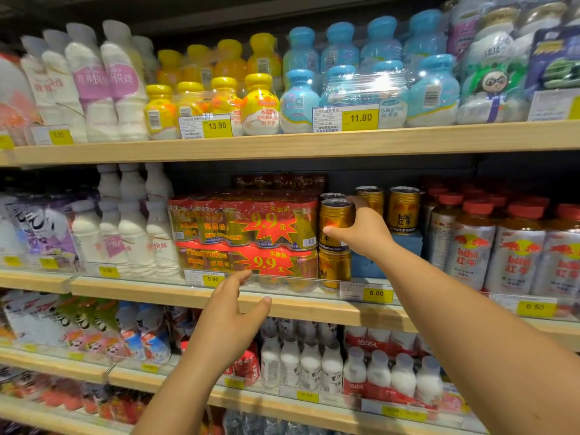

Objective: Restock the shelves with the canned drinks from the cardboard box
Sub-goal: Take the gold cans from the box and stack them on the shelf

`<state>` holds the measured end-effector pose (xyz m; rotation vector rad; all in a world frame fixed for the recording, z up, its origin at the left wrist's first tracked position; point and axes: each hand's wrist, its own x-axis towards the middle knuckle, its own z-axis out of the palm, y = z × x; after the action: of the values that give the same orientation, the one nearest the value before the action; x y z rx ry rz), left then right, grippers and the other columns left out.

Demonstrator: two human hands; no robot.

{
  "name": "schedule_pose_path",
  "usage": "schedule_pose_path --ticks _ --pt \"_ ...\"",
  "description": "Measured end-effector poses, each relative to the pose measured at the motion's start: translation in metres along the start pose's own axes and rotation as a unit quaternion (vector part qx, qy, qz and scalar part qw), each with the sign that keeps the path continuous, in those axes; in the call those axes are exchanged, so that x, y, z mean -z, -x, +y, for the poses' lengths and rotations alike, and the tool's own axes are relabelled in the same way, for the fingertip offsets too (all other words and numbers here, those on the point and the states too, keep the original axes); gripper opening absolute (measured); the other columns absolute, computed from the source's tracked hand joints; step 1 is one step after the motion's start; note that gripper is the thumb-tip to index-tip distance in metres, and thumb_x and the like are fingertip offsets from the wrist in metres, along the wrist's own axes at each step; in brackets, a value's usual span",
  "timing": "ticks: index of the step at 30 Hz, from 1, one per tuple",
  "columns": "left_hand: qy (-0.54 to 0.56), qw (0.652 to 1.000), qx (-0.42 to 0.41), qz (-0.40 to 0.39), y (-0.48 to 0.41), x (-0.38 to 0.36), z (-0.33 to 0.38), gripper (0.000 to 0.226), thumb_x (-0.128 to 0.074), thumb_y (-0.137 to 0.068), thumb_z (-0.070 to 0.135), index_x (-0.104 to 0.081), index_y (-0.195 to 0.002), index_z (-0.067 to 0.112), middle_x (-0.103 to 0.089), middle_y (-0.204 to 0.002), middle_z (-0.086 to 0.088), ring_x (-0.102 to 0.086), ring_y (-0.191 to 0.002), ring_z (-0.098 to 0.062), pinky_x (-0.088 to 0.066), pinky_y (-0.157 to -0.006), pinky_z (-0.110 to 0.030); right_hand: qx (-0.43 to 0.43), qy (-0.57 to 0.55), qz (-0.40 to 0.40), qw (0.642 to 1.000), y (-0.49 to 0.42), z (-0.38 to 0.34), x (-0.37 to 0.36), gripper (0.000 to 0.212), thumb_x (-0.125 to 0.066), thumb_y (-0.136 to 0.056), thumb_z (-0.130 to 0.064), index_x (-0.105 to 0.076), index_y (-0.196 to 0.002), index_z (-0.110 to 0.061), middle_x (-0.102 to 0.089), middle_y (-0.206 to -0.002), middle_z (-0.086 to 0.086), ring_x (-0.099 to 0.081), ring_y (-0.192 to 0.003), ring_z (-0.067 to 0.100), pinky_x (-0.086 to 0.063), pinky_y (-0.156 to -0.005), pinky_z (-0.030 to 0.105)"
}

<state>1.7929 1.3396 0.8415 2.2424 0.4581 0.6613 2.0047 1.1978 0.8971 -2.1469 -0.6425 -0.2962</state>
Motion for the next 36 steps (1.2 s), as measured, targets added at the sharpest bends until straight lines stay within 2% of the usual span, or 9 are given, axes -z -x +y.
schedule_pose_path --ticks 4,11,14,16,19,21,24,33,36 --pt "0.008 1.0 0.008 0.006 0.001 0.002 -0.003 0.054 -0.058 -0.088 0.036 -0.037 -0.137 0.029 -0.04 -0.144 0.007 -0.04 -0.131 -0.016 -0.039 -0.101 -0.035 -0.021 0.032 -0.014 0.999 -0.002 -0.002 -0.002 0.074 -0.072 -0.078 -0.041 -0.034 -0.137 -0.017 -0.059 -0.092 0.0 -0.059 -0.084 0.019 -0.054 -0.07 0.033" --pt "0.017 1.0 0.003 -0.009 -0.002 0.003 -0.003 0.055 -0.058 -0.088 0.036 -0.037 -0.138 0.027 -0.04 -0.143 0.006 -0.04 -0.13 -0.015 -0.038 -0.1 -0.034 -0.05 0.042 -0.029 0.997 0.003 -0.009 -0.004 0.095 -0.07 -0.08 -0.041 -0.009 -0.149 -0.021 -0.06 -0.118 0.013 -0.058 -0.097 0.025 -0.05 -0.075 0.033" --pt "0.002 1.0 -0.017 -0.012 -0.005 0.006 0.001 0.053 -0.058 -0.088 0.035 -0.038 -0.137 0.026 -0.043 -0.137 0.008 -0.042 -0.128 -0.014 -0.038 -0.102 -0.034 -0.04 0.027 0.013 0.999 0.018 -0.015 -0.009 0.105 -0.072 -0.075 -0.047 0.002 -0.148 -0.031 -0.031 -0.144 0.018 -0.037 -0.129 0.033 -0.04 -0.101 0.043" --pt "-0.013 0.999 -0.034 -0.011 -0.008 0.009 0.003 0.048 -0.058 -0.088 0.034 -0.044 -0.133 0.025 -0.045 -0.124 0.01 -0.047 -0.121 -0.012 -0.041 -0.099 -0.031 0.017 0.025 0.072 0.997 0.034 -0.02 -0.012 0.091 -0.071 -0.077 -0.045 -0.014 -0.146 -0.029 -0.028 -0.143 0.012 -0.027 -0.133 0.028 -0.033 -0.108 0.043" --pt "-0.011 0.998 -0.059 -0.005 -0.012 0.016 0.003 0.028 -0.062 -0.086 0.03 -0.057 -0.114 0.024 -0.058 -0.106 0.012 -0.056 -0.099 -0.007 -0.046 -0.086 -0.022 0.101 0.02 0.119 0.988 0.061 -0.026 -0.012 0.034 -0.063 -0.086 -0.029 -0.055 -0.118 -0.021 -0.054 -0.115 -0.001 -0.048 -0.112 0.017 -0.043 -0.095 0.031" --pt "0.009 0.998 -0.067 0.007 -0.012 0.02 0.0 0.009 -0.064 -0.085 0.026 -0.062 -0.094 0.023 -0.064 -0.086 0.01 -0.058 -0.08 -0.005 -0.046 -0.068 -0.012 0.101 -0.019 0.116 0.988 0.08 -0.029 -0.013 0.009 -0.06 -0.089 -0.021 -0.065 -0.096 -0.021 -0.061 -0.085 -0.012 -0.058 -0.085 0.009 -0.049 -0.077 0.028" --pt "0.025 0.997 -0.072 -0.001 -0.01 0.019 -0.01 0.004 -0.063 -0.085 0.024 -0.064 -0.082 0.021 -0.06 -0.068 0.006 -0.054 -0.064 -0.007 -0.041 -0.054 -0.015 0.07 -0.041 0.116 0.99 0.105 -0.027 -0.019 0.006 -0.06 -0.088 -0.019 -0.066 -0.089 -0.022 -0.059 -0.072 -0.017 -0.058 -0.073 0.005 -0.047 -0.069 0.023" --pt "0.02 0.994 -0.026 -0.1 0.013 -0.037 -0.074 0.016 -0.06 -0.087 0.021 -0.06 -0.072 0.027 -0.066 -0.07 -0.002 -0.061 -0.064 -0.015 -0.047 -0.057 -0.027 -0.049 -0.052 0.08 0.994 0.182 0.033 -0.065 0.005 -0.059 -0.09 -0.021 -0.064 -0.089 -0.02 -0.062 -0.071 -0.006 -0.059 -0.07 0.011 -0.043 -0.061 0.015" --pt "0.016 0.988 0.023 -0.149 0.03 -0.07 -0.108 0.012 -0.058 -0.087 0.016 -0.062 -0.076 0.019 -0.067 -0.07 -0.006 -0.064 -0.063 -0.017 -0.053 -0.056 -0.033 -0.1 -0.042 0.036 0.993 0.216 0.075 -0.091 0.004 -0.058 -0.091 -0.021 -0.061 -0.088 -0.021 -0.065 -0.077 0.002 -0.061 -0.074 0.018 -0.05 -0.066 0.029"
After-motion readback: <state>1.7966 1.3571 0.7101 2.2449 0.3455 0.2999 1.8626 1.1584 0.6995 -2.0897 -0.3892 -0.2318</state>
